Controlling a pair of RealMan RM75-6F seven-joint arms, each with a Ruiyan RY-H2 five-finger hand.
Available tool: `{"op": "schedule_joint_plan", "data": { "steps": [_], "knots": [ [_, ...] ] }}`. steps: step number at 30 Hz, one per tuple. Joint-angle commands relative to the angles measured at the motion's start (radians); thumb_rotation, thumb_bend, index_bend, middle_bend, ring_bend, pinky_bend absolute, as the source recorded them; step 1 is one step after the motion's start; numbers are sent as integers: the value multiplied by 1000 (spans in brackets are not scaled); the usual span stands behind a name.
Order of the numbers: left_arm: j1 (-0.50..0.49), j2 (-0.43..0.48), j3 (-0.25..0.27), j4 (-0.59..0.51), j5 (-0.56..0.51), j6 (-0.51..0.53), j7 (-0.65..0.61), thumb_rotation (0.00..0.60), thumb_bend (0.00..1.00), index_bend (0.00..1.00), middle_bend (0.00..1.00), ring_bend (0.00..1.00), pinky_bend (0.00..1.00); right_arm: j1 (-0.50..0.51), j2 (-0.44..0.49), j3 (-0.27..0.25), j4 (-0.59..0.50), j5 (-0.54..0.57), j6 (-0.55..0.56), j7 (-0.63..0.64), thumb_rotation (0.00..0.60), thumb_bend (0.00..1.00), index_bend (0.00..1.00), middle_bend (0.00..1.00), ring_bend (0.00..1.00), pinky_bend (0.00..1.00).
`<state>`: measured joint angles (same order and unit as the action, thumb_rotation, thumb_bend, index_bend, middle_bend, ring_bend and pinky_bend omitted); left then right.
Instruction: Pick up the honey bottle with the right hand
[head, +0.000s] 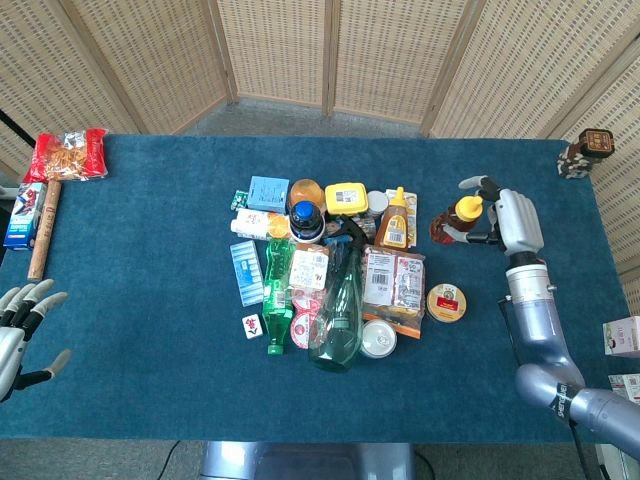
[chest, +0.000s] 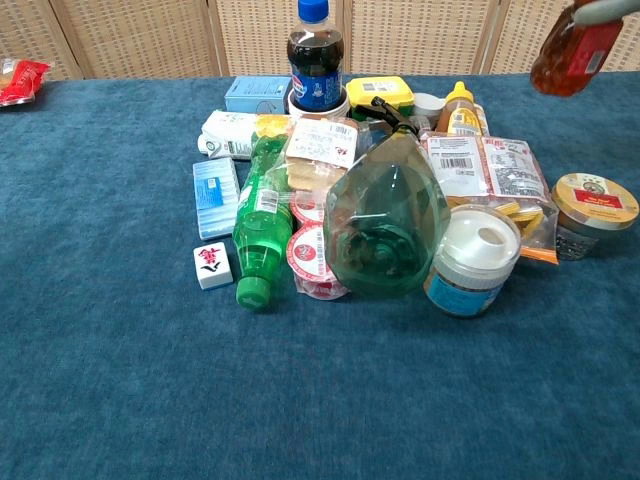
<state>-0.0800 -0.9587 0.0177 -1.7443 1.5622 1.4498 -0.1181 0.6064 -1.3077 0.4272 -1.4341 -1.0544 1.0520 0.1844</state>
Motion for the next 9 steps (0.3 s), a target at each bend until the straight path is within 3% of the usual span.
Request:
{"op": "schedule_joint_plan", "data": {
  "steps": [1, 9],
  "knots": [
    [-1, -1, 0, 1, 2, 0, -2, 600, 346, 169, 14, 0, 0, -13, 33, 9, -54, -4, 28, -28, 600, 61, 332, 897, 1000, 798],
    [0, -2, 2, 11, 2, 2, -10, 600, 346, 169, 14, 0, 0, -16, 54, 4, -105, 2, 45, -63, 600, 60, 332, 897, 1000, 798]
  ]
}}
